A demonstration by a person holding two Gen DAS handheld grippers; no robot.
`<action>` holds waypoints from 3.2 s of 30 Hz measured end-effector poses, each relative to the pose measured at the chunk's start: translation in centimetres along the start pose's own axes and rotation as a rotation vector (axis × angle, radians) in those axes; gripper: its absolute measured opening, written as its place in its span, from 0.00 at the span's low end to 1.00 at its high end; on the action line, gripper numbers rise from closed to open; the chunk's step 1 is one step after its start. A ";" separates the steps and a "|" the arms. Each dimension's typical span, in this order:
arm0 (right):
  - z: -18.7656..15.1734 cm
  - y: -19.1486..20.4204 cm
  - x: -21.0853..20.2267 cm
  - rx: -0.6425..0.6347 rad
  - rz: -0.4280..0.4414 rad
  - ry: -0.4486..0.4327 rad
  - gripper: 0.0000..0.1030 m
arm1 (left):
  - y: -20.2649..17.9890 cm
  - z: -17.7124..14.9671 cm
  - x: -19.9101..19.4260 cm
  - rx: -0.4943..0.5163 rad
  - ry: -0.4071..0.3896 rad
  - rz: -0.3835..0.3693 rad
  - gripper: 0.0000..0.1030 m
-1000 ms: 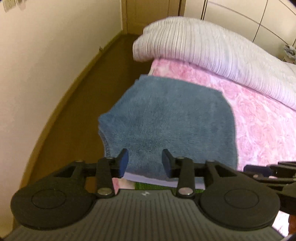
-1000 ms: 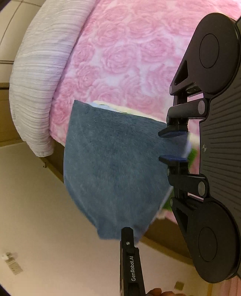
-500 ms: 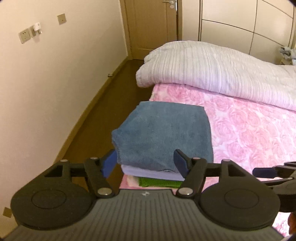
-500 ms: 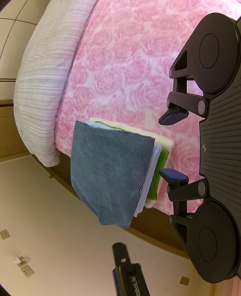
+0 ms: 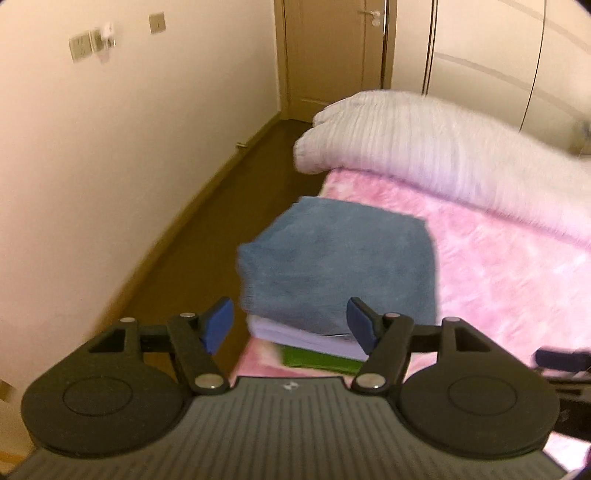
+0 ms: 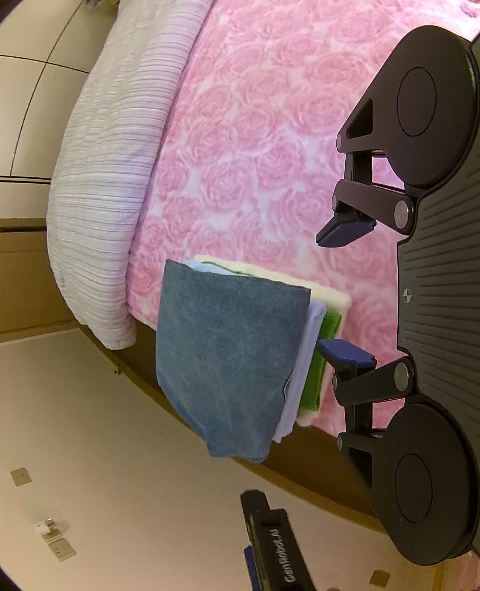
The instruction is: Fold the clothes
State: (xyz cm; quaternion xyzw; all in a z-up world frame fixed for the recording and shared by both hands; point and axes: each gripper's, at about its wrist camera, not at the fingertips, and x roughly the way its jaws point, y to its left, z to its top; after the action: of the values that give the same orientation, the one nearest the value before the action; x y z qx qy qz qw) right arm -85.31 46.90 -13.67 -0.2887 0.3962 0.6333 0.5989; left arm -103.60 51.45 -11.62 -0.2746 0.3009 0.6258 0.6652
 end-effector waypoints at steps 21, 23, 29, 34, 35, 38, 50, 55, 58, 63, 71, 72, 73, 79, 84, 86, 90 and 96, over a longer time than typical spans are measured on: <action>2.3 -8.9 -0.4 -0.268 0.185 0.047 0.57 | -10.3 -2.2 -2.2 -0.099 0.103 0.152 0.53; 2.5 -10.4 -0.5 -0.295 0.218 0.057 0.57 | -12.0 -2.7 -3.0 -0.123 0.104 0.173 0.53; 2.2 -14.6 -1.1 -0.399 0.293 0.105 0.57 | -17.2 -5.3 -5.4 -0.203 0.130 0.209 0.53; 1.4 -17.6 -2.4 -0.491 0.320 0.123 0.57 | -21.0 -7.3 -6.7 -0.266 0.156 0.229 0.53; 1.2 -18.3 -2.6 -0.501 0.323 0.128 0.57 | -21.7 -7.6 -6.8 -0.277 0.158 0.234 0.53; 0.9 -20.1 -2.8 -0.525 0.327 0.143 0.57 | -23.2 -8.3 -7.4 -0.305 0.163 0.244 0.53; 2.4 -24.3 -2.8 -0.567 0.352 0.177 0.57 | -27.5 -9.1 -8.0 -0.394 0.168 0.281 0.53; 3.1 -24.6 -2.0 -0.586 0.365 0.189 0.57 | -28.3 -9.0 -7.5 -0.405 0.189 0.289 0.53; 3.6 -24.6 -1.4 -0.597 0.371 0.197 0.57 | -28.4 -8.8 -7.1 -0.409 0.201 0.294 0.53; 4.2 -24.3 -0.3 -0.608 0.379 0.209 0.57 | -28.2 -8.6 -5.8 -0.429 0.223 0.294 0.53; 5.2 -24.1 1.7 -0.606 0.368 0.234 0.57 | -28.0 -7.8 -3.1 -0.428 0.257 0.279 0.53; 5.4 -24.1 2.0 -0.605 0.366 0.237 0.57 | -28.0 -7.8 -2.8 -0.427 0.262 0.277 0.53; 5.5 -24.1 2.2 -0.604 0.364 0.241 0.57 | -27.9 -7.7 -2.5 -0.426 0.266 0.275 0.53; 6.3 -23.8 3.7 -0.597 0.353 0.259 0.57 | -27.4 -7.2 -0.9 -0.427 0.282 0.270 0.53; 6.8 -23.1 4.7 -0.600 0.354 0.269 0.57 | -26.6 -6.8 0.1 -0.434 0.289 0.275 0.53; 6.9 -22.7 5.0 -0.603 0.357 0.271 0.57 | -26.2 -6.7 0.3 -0.436 0.291 0.277 0.53; 7.2 -21.8 5.6 -0.610 0.362 0.274 0.57 | -25.6 -6.6 0.7 -0.436 0.290 0.284 0.53; 7.4 -20.9 6.1 -0.615 0.363 0.276 0.57 | -24.8 -6.5 0.8 -0.440 0.287 0.293 0.53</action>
State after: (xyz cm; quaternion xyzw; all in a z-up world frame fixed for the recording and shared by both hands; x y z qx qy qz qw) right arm -64.58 55.73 -18.26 -0.4625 0.3095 0.7735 0.3033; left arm -79.24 45.47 -16.82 -0.4515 0.2854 0.7202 0.4428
